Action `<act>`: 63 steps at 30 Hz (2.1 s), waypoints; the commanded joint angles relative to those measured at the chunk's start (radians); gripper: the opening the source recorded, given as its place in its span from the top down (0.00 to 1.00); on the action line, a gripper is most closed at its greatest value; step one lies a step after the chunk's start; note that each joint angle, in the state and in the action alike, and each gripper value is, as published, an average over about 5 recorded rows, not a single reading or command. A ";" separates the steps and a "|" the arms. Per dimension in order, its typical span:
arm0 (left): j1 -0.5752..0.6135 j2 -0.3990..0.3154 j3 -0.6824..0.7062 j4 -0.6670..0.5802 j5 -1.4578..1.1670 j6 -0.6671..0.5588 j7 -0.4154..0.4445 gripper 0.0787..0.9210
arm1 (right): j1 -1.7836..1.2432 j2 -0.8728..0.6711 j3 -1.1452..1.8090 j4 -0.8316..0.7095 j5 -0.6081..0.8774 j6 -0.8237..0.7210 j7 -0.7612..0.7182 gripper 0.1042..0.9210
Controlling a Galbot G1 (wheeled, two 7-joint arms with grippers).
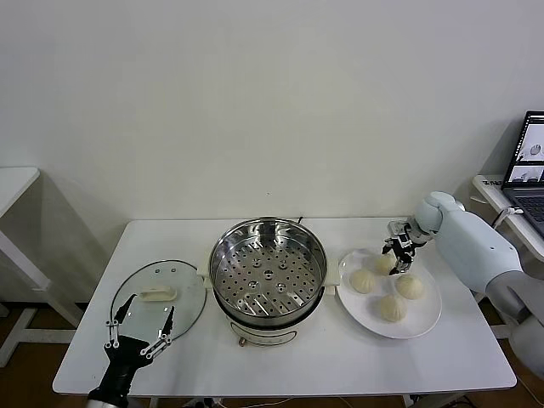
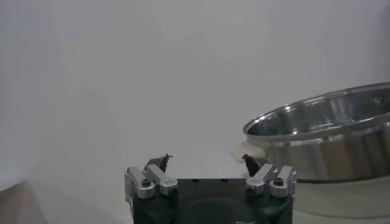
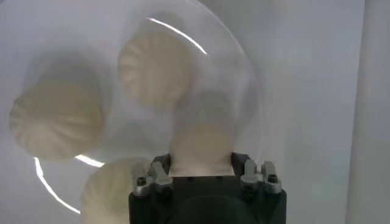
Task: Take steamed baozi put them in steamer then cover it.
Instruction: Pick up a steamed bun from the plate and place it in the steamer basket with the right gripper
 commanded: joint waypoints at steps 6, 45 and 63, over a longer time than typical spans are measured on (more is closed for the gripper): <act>-0.014 0.000 0.013 -0.013 -0.001 0.014 -0.004 0.12 | 0.285 -0.065 -0.168 0.361 0.149 0.238 -0.076 0.31; 0.007 -0.006 0.010 -0.034 -0.002 -0.011 -0.012 0.12 | 0.319 0.343 -0.371 0.435 -0.026 0.544 -0.140 0.29; 0.007 -0.007 -0.004 -0.027 -0.005 -0.021 -0.013 0.12 | 0.294 0.377 -0.363 0.401 -0.001 0.546 -0.132 0.17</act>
